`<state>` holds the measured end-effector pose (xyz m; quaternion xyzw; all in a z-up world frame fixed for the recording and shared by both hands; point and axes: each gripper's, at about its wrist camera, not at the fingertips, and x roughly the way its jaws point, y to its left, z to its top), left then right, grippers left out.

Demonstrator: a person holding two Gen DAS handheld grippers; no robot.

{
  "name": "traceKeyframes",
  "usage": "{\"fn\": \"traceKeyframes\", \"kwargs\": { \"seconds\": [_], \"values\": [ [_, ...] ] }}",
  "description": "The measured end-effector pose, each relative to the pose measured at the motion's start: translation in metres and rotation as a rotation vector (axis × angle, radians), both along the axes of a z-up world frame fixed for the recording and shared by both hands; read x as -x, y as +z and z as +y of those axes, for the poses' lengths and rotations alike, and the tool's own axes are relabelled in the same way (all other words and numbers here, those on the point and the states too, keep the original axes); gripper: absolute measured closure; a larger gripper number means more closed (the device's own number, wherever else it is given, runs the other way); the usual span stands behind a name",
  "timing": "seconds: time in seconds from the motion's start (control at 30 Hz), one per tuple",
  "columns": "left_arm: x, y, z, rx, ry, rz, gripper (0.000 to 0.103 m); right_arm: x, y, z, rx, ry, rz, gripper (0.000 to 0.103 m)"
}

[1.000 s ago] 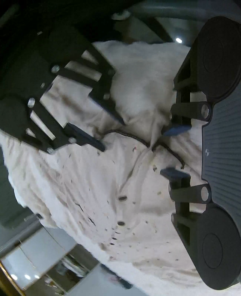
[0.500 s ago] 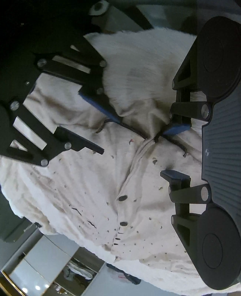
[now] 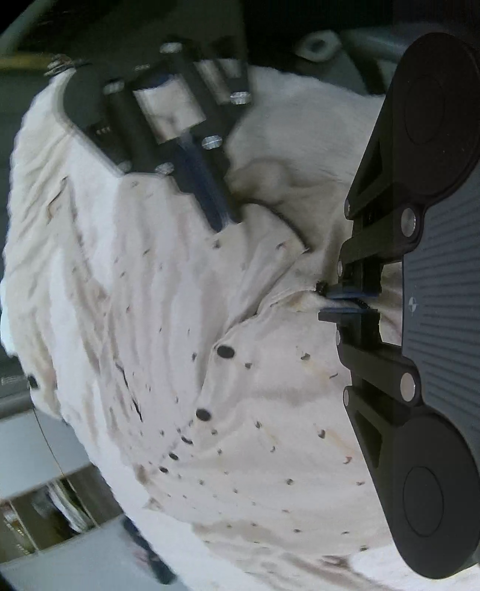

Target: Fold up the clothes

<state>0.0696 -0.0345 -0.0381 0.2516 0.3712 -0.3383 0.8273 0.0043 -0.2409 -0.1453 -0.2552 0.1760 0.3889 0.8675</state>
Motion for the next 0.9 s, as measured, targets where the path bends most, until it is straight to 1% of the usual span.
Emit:
{"fn": "traceKeyframes", "kwargs": {
  "seconds": [0.07, 0.17, 0.23, 0.33, 0.4, 0.43, 0.53, 0.6, 0.67, 0.8, 0.87, 0.9],
  "values": [
    [0.002, 0.009, 0.003, 0.025, 0.019, 0.01, 0.099, 0.008, -0.003, -0.004, -0.039, 0.001, 0.007, 0.101],
    [0.002, 0.019, 0.007, 0.049, 0.047, 0.025, 0.099, 0.017, -0.01, -0.004, -0.014, 0.043, 0.007, 0.101],
    [0.002, 0.025, 0.009, 0.058, 0.064, 0.028, 0.099, 0.021, -0.011, -0.006, 0.019, 0.066, 0.004, 0.101],
    [0.001, 0.036, 0.008, 0.073, 0.072, 0.019, 0.1, 0.019, -0.017, -0.008, 0.05, 0.091, 0.033, 0.1],
    [-0.001, 0.041, 0.005, 0.086, 0.061, 0.013, 0.1, 0.019, -0.02, -0.009, 0.081, 0.109, 0.044, 0.1],
    [0.001, 0.044, 0.001, 0.089, 0.045, 0.006, 0.1, 0.017, -0.02, -0.01, 0.072, 0.11, 0.049, 0.1],
    [0.004, 0.048, -0.014, 0.065, -0.009, -0.022, 0.1, 0.014, -0.019, -0.011, 0.047, 0.111, 0.062, 0.1],
    [0.005, 0.044, -0.023, 0.043, -0.039, -0.027, 0.1, 0.014, -0.018, -0.013, 0.032, 0.109, 0.074, 0.1],
    [0.009, 0.032, -0.035, 0.008, -0.074, -0.009, 0.1, 0.013, -0.018, -0.014, 0.03, 0.111, 0.081, 0.098],
    [0.014, -0.011, -0.05, -0.12, -0.12, 0.049, 0.099, 0.012, -0.017, -0.02, 0.016, 0.123, 0.099, 0.096],
    [0.02, -0.025, -0.053, -0.165, -0.142, 0.06, 0.099, 0.011, -0.011, -0.032, -0.026, 0.118, 0.107, 0.091],
    [0.022, -0.022, -0.052, -0.153, -0.154, 0.062, 0.096, 0.01, -0.007, -0.041, -0.067, 0.101, 0.113, 0.091]
  ]
}}
